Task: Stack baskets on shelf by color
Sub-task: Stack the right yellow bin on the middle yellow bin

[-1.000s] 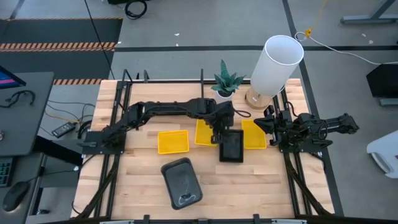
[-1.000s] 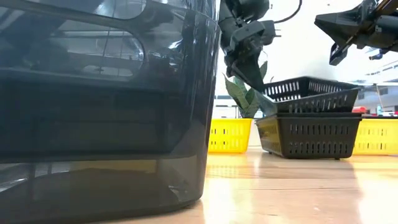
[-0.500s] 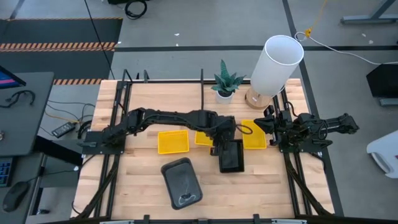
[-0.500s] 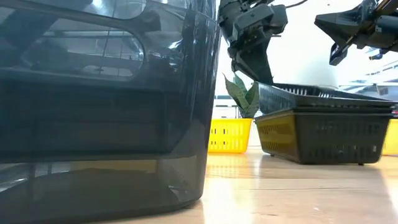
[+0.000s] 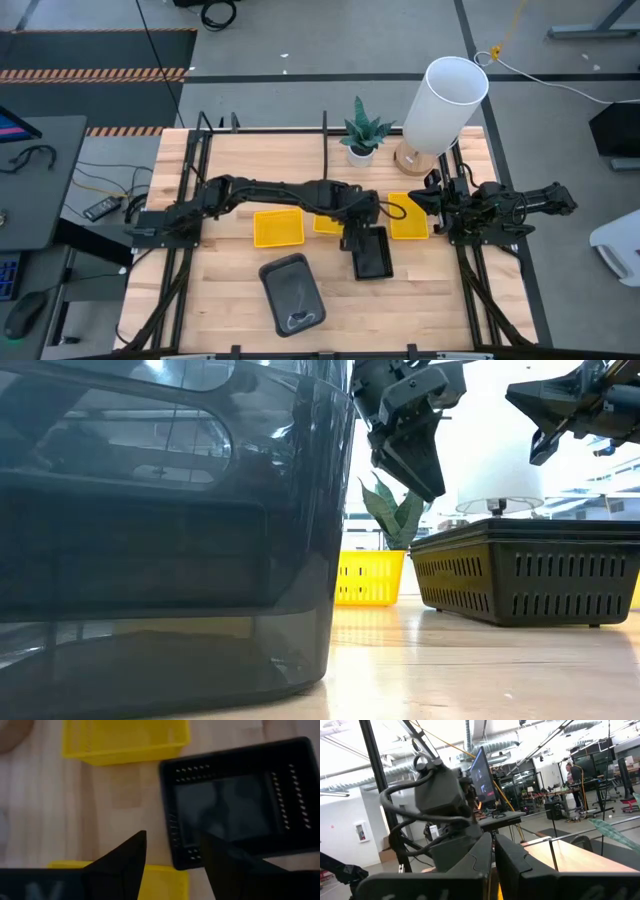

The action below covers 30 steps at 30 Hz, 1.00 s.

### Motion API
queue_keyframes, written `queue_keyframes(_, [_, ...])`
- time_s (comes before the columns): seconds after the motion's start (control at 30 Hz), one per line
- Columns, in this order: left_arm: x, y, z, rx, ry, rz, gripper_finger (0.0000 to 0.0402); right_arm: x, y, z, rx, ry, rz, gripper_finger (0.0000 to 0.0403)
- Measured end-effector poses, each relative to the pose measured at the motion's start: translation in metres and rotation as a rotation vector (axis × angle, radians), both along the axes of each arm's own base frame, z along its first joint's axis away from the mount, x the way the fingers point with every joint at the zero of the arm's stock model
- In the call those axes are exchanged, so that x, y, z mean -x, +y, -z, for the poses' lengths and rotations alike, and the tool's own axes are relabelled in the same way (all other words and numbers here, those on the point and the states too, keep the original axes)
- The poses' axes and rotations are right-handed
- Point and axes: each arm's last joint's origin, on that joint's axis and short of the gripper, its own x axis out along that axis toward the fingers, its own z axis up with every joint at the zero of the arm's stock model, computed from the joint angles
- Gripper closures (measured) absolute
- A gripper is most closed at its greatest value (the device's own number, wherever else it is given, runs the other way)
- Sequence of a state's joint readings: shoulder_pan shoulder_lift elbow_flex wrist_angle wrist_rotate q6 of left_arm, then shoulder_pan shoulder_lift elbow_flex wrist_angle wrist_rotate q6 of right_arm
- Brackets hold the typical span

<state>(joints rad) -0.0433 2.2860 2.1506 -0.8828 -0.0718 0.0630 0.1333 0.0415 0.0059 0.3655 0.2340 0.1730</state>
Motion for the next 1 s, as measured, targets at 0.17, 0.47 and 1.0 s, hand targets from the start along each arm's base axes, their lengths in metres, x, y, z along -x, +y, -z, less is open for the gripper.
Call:
queue_keyframes(0.17, [-0.012, 0.007, -0.005, -0.005, -0.134, -0.07, 0.0215, 0.0, 0.0, 0.0, 0.0, 0.0, 0.0, 0.0376])
queue_keyframes(0.47, [-0.048, -0.01, 0.012, 0.059, -0.428, -0.092, 0.0236, 0.0, 0.0, -0.001, -0.001, -0.006, 0.001, 0.0376])
queue_keyframes(1.0, [-0.077, -0.019, 0.056, 0.077, -0.639, -0.137, 0.0259, 0.0, 0.0, 0.0, -0.001, -0.001, 0.004, 0.0376])
